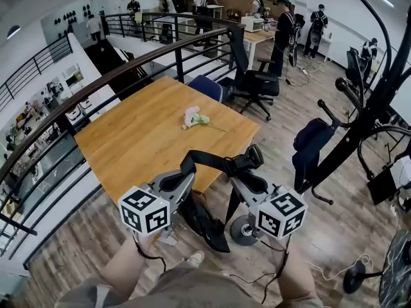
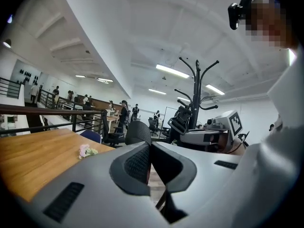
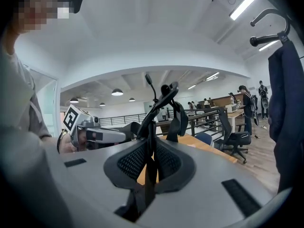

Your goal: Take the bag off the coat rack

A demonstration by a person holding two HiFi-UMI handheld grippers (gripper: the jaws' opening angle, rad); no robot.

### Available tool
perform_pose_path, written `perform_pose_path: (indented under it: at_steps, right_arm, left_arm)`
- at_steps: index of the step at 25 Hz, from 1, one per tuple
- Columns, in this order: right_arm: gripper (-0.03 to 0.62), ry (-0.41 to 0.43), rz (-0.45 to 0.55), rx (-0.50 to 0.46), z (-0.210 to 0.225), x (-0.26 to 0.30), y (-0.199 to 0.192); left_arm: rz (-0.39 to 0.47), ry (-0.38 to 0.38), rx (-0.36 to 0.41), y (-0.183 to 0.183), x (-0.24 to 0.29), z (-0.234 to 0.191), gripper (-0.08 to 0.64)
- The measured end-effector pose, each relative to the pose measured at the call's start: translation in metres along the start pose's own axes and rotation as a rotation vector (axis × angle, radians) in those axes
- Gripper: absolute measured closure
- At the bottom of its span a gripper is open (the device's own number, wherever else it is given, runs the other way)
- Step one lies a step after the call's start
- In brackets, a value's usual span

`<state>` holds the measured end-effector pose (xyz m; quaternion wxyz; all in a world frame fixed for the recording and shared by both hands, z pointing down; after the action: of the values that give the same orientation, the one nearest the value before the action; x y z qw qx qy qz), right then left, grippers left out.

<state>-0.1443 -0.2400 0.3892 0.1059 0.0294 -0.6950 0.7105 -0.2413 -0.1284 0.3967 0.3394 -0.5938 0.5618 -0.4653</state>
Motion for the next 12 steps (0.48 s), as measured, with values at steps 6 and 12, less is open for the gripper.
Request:
perform_pose_path:
  at_steps: [6, 12]
  right_arm:
    - [0.535, -0.006, -0.011, 0.041, 0.005, -0.006, -0.016]
    - [0.535, -0.010, -0.008, 0.035, 0.011, -0.014, -0.023]
  left_arm:
    - [-0.036, 0.008, 0.023, -0.010, 0.007, 0.001, 0.545]
    - [-0.027, 0.014, -0.002, -0.018, 0.011, 0.000, 0.545]
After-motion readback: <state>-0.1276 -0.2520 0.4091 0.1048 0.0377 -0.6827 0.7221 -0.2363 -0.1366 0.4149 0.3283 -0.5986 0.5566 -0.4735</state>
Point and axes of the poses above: the fingertips, and each gripper's own axes: x forward along the fingers, z to its right, y out of its top, the point moved 3 cm from there along -x, backward along the fingers, and after that the axes turned 7 degrees about -x, right-handed, at the moved point
